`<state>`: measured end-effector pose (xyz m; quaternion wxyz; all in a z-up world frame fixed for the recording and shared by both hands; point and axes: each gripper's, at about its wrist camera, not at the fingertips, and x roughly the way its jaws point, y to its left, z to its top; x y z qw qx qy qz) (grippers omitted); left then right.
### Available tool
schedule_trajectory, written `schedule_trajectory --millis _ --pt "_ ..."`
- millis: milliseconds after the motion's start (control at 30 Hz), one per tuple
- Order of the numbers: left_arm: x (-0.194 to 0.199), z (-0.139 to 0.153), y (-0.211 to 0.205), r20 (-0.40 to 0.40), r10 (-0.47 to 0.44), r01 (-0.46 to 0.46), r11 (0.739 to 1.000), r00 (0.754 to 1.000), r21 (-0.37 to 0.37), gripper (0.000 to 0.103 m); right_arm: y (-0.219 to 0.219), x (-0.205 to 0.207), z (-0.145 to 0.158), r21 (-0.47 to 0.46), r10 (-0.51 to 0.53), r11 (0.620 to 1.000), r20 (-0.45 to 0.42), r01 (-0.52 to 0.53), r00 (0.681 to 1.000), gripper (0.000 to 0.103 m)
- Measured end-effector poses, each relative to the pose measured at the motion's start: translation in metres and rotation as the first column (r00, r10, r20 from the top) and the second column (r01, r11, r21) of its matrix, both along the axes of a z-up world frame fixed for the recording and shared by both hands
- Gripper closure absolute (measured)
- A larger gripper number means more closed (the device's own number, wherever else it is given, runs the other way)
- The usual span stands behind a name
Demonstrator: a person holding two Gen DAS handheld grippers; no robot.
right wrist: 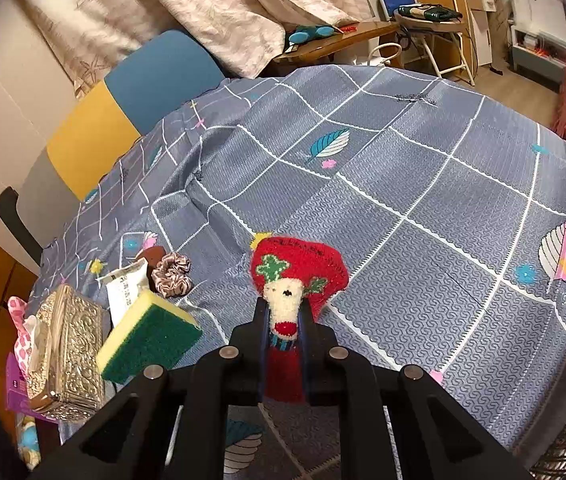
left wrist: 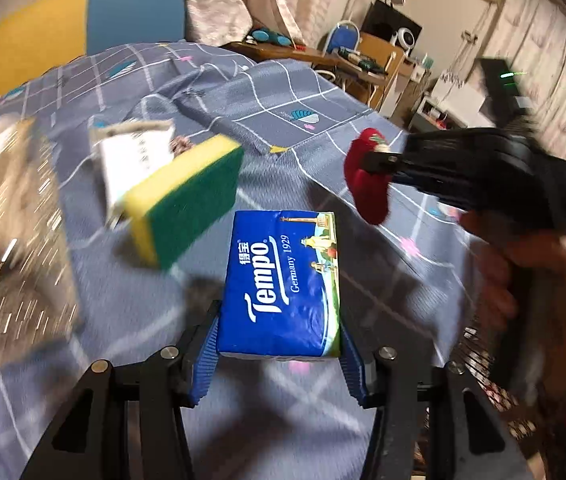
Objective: Organize soft objects
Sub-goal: 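Carry the tissue pack into the gold tray and open the left tool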
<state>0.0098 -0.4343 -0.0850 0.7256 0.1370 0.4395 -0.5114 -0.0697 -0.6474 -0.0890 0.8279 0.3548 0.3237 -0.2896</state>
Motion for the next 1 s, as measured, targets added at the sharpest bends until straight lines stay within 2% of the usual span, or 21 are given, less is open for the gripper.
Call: schedule_trajectory --millis 167,367,500,600,667,733,767,867,900,1000 --pt "-0.005 0.015 0.073 -0.05 0.06 -0.062 0.997 0.997 -0.048 0.05 0.003 0.002 -0.002 -0.012 0.009 1.0 -0.026 -0.01 1.0 0.09" --pt "0.011 0.04 0.147 -0.032 0.165 -0.167 0.98 0.986 -0.106 0.05 0.009 0.007 -0.007 -0.031 0.028 0.999 -0.074 -0.03 0.997 0.09" --pt "0.029 0.056 0.199 -0.04 0.273 -0.276 0.948 0.961 -0.157 0.05 0.01 0.008 -0.007 -0.061 0.024 0.998 -0.092 -0.029 0.996 0.09" --pt "0.04 0.063 0.242 -0.038 0.357 -0.358 0.917 0.933 -0.175 0.05 0.008 0.003 -0.003 -0.077 -0.001 0.997 -0.079 -0.005 0.997 0.09" --pt "0.047 0.062 0.269 -0.043 0.421 -0.422 0.889 0.906 -0.181 0.05 0.005 -0.003 0.0 -0.076 -0.029 0.997 -0.059 0.024 0.998 0.09" --pt "0.057 0.061 0.301 -0.061 0.496 -0.498 0.847 0.866 -0.185 0.05 0.001 -0.009 0.001 -0.062 -0.058 0.997 -0.036 0.055 0.998 0.09" --pt "0.062 0.061 0.318 -0.061 0.542 -0.543 0.819 0.838 -0.184 0.05 -0.002 -0.011 0.0 -0.051 -0.069 0.996 -0.026 0.068 0.997 0.09" --pt "0.074 0.053 0.354 -0.05 0.633 -0.632 0.76 0.773 -0.153 0.05 -0.006 -0.016 -0.001 -0.027 -0.096 0.995 -0.009 0.096 0.995 0.09" --pt "0.082 0.047 0.367 -0.071 0.668 -0.671 0.729 0.741 -0.135 0.05 -0.006 -0.017 0.0 -0.027 -0.102 0.994 -0.006 0.101 0.995 0.09" --pt "0.099 0.028 0.389 -0.109 0.734 -0.742 0.668 0.67 -0.059 0.05 -0.004 -0.017 0.003 -0.051 -0.103 0.993 -0.008 0.102 0.995 0.09"
